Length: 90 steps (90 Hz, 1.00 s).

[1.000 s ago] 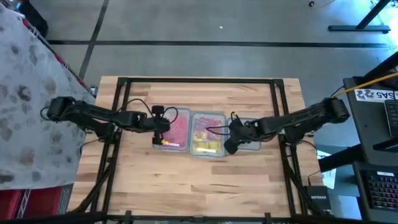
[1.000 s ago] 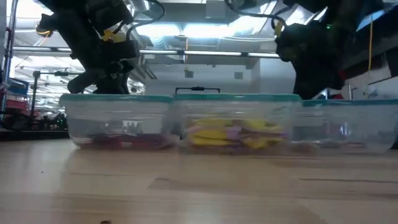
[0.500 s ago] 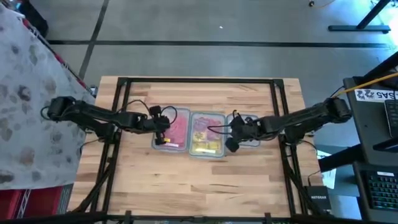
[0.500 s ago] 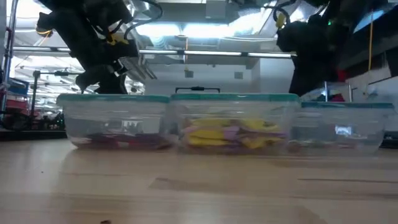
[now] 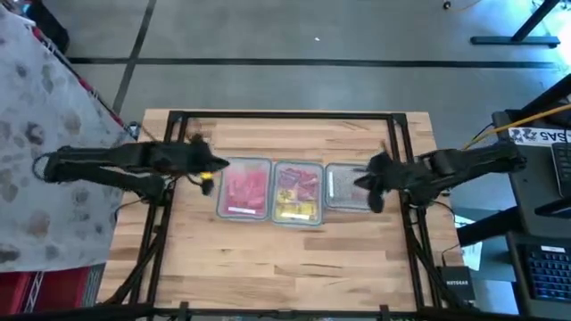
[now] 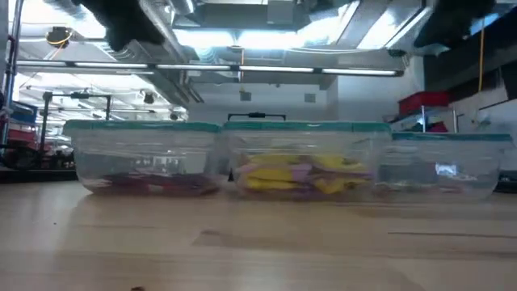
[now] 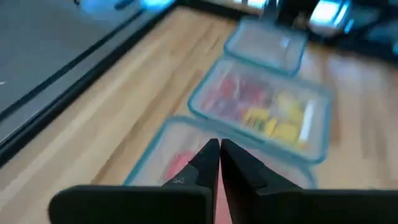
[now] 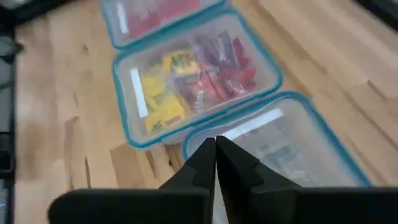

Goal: Sort candy
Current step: Adjust all the transparent bins closer together, then return to home position

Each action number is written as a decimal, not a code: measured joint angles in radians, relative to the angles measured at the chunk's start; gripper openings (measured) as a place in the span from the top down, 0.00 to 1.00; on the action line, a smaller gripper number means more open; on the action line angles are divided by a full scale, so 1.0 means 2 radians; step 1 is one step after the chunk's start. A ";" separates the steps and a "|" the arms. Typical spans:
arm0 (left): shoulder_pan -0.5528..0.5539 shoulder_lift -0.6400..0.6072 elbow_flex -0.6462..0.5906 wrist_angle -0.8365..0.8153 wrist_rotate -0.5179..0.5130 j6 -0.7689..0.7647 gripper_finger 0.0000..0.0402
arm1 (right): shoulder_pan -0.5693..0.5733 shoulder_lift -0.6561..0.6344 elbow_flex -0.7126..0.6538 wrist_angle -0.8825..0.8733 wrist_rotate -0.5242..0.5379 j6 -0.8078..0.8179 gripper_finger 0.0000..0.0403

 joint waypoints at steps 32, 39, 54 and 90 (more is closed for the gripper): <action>0.058 -0.223 0.000 -0.060 0.046 -0.048 1.00 | 0.000 -0.251 -0.096 0.043 0.028 -0.026 1.00; 0.059 -0.250 -0.001 -0.070 0.033 -0.051 1.00 | 0.000 -0.292 -0.116 0.041 0.029 -0.026 1.00; 0.059 -0.297 -0.031 -0.083 0.008 -0.066 1.00 | 0.000 -0.361 -0.182 0.082 0.020 -0.026 1.00; 0.059 -0.349 -0.170 0.011 0.072 -0.074 1.00 | 0.000 -0.376 -0.315 0.298 -0.055 -0.082 1.00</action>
